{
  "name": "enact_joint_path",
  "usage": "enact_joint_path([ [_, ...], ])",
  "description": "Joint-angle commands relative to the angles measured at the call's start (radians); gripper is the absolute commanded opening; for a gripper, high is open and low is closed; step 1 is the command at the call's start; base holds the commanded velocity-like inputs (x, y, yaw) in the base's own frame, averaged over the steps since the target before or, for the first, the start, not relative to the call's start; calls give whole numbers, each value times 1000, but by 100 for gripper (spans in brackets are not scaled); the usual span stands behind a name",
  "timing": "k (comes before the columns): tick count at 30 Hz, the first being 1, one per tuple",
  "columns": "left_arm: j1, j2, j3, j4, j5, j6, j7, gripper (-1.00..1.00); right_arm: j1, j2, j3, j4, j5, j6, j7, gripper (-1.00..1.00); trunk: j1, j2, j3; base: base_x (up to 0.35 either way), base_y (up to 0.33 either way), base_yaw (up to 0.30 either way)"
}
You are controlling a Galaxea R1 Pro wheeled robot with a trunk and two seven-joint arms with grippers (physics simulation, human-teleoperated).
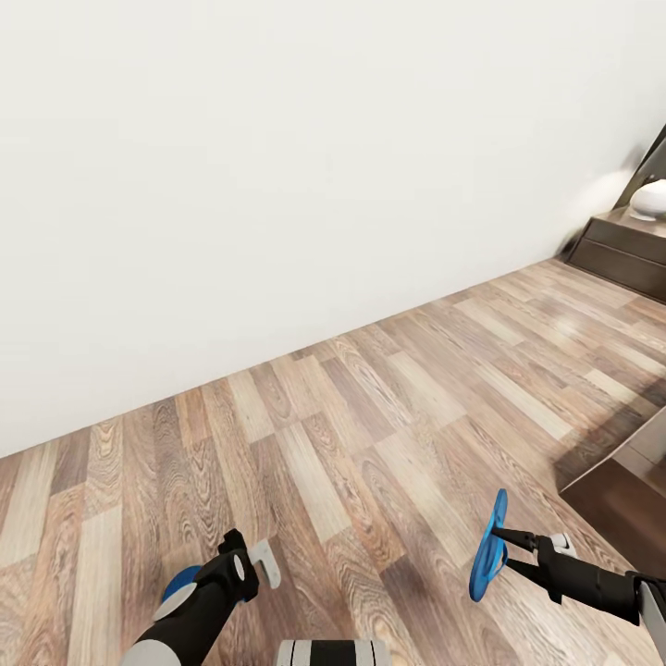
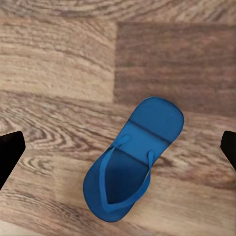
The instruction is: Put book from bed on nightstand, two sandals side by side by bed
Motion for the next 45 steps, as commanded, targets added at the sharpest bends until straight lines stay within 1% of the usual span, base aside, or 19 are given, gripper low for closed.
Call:
enact_joint_path([
  [1,0,0,-2,-2,-9,4,-7,100,0,0,-1,0,-4,7,-1,-100,0,0,-1,0,0,0],
  [8,0,1,-2,-2,-11,4,-6,100,0,0,-1,0,-4,7,-1,-100,0,0,-1,-2,0,0],
  [16,0,2,-3,-2,-12,4,-5,100,0,0,-1,0,-4,7,-1,-100,0,0,-1,-152,0,0],
  [37,0,4,-1,-2,-12,4,-5,100,0,0,-1,0,-4,7,-1,-100,0,0,-1,-15,9,0],
  [41,0,14,-1,-2,-12,4,-5,100,0,0,-1,0,-4,7,-1,-100,0,0,-1,-121,98,0],
  [45,0,17,-1,-2,-12,4,-5,100,0,0,-1,0,-4,7,-1,-100,0,0,-1,-22,17,0],
])
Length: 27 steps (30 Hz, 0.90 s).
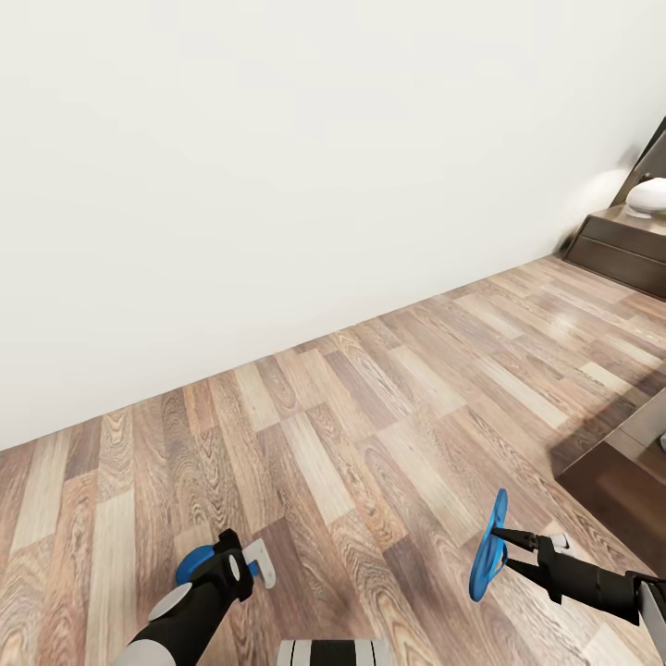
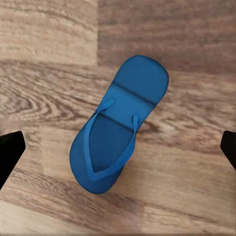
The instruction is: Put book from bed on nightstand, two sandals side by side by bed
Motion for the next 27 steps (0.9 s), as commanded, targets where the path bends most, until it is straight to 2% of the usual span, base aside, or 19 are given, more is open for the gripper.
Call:
enact_joint_path([
  [1,0,0,-2,-2,-9,4,-7,100,0,0,-1,0,-4,7,-1,-100,0,0,-1,-9,7,0],
  [18,0,2,-2,-4,-8,3,-7,100,0,0,-1,0,-4,7,-1,-100,0,0,-1,40,57,0],
  [27,0,2,-2,-4,-8,2,-7,100,0,0,-1,0,-4,7,-1,-100,0,0,-1,122,43,0],
])
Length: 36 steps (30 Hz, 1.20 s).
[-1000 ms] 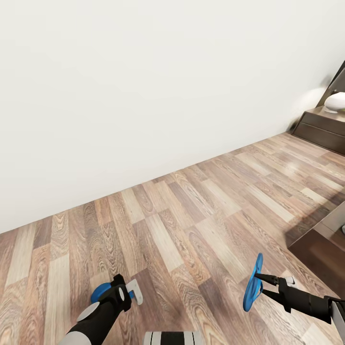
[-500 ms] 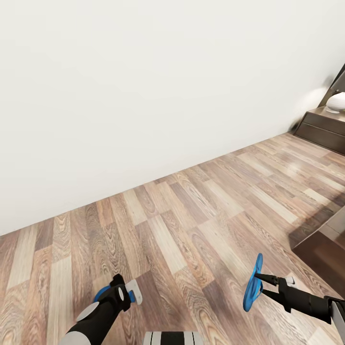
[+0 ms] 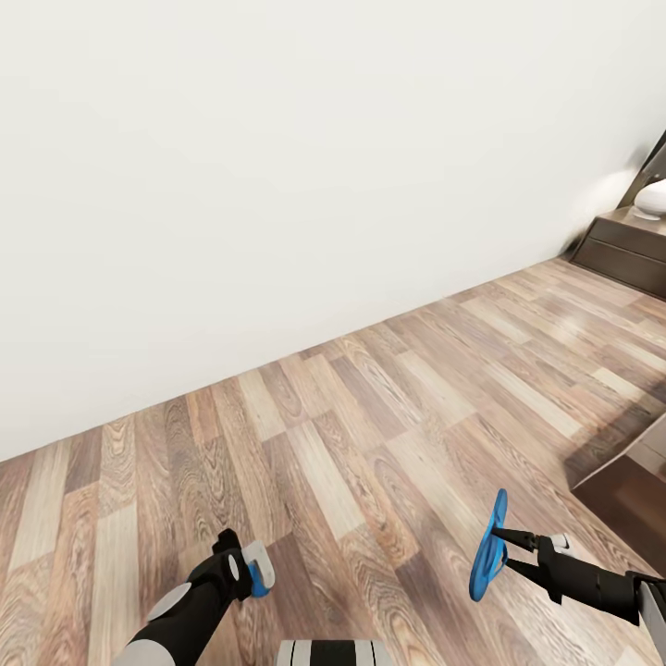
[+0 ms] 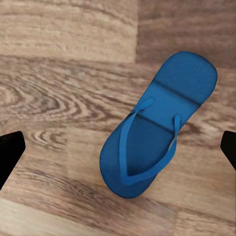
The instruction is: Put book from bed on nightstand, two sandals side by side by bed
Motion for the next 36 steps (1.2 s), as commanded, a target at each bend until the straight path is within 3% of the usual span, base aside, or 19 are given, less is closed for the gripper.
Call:
enact_joint_path([
  [1,0,0,-2,-2,-9,4,-7,100,0,0,-1,0,-4,7,-1,-100,0,0,-1,17,7,0],
  [11,0,-3,-2,-2,-6,5,-7,100,0,0,-1,0,-4,7,-1,-100,0,0,-1,3,1,0],
  [18,0,-3,-2,-3,-6,5,-7,100,0,0,-1,0,-4,7,-1,-100,3,-2,-28,0,0,0],
  [28,0,-3,-2,-5,-7,5,-5,100,0,0,-1,0,-4,7,-1,-100,5,-3,-43,0,0,0],
  [32,0,-3,-3,-5,-9,4,47,100,0,0,-1,0,-4,7,-1,-100,5,-3,-43,0,0,0],
  [36,0,-6,-9,-2,-14,6,157,100,0,0,-1,0,-4,7,-2,-100,5,-3,-43,0,0,0],
])
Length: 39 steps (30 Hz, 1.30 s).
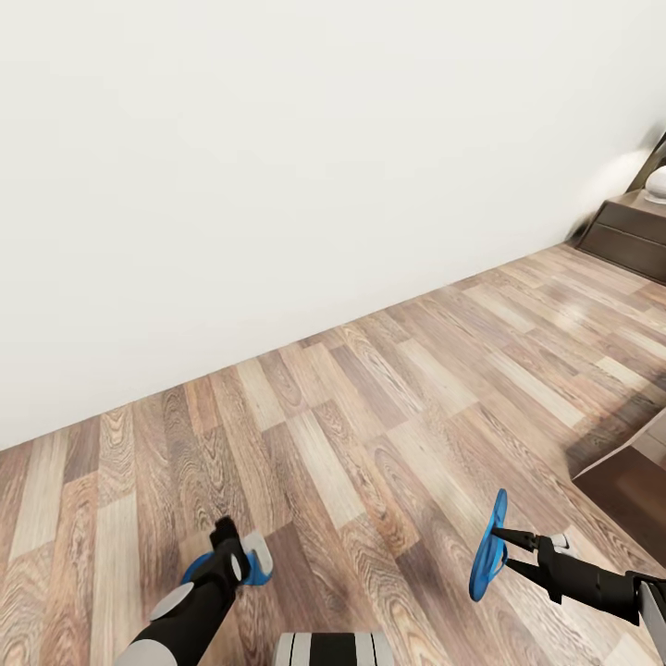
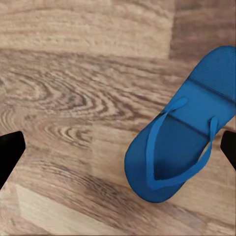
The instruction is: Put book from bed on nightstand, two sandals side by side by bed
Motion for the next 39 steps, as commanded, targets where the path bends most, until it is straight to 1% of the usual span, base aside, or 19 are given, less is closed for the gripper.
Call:
enact_joint_path([
  [1,0,-2,-4,-1,-13,5,8,100,0,0,-1,0,-4,7,-2,-100,0,0,-1,0,0,0],
  [4,0,-4,-7,-1,-17,7,21,100,0,0,-1,0,-4,7,-2,-100,0,0,-1,0,0,0],
  [5,0,-4,-9,0,-27,7,22,100,0,0,-1,0,-4,7,-3,-100,0,0,-1,0,0,0],
  [6,0,-4,-13,0,-44,7,23,100,0,0,-1,0,-4,7,-3,-100,0,0,-1,0,0,0],
  [7,0,-4,-16,5,-78,7,22,100,0,0,-1,0,-3,7,-3,-100,0,0,-1,0,0,0],
  [8,1,-3,-17,9,-91,7,22,100,0,0,-1,0,-3,7,-3,-100,0,0,-1,0,0,0],
  [9,1,-3,-19,30,-130,7,20,100,0,0,-1,0,-3,7,-4,-100,0,0,-1,0,0,0],
  [11,2,-4,-20,66,-176,8,18,100,0,0,-1,0,-2,7,-6,-100,0,0,-1,0,0,0],
  [13,2,-4,-20,107,-216,18,18,100,0,0,-1,0,-1,7,-8,-100,0,0,-1,0,0,0],
  [15,2,-4,-21,120,-229,30,17,100,0,0,-1,0,-1,7,-8,-100,0,0,-1,0,0,0],
  [18,2,-3,-21,131,-242,45,17,100,0,0,-1,0,-1,7,-9,-100,0,0,-1,0,0,0],
  [27,2,-3,-20,133,-246,50,17,100,0,0,-1,0,-1,7,-8,-100,0,0,-1,0,0,0],
  [39,2,-3,-16,126,-244,50,17,100,0,0,-1,0,-1,7,-6,-100,5,-3,-47,0,0,0],
])
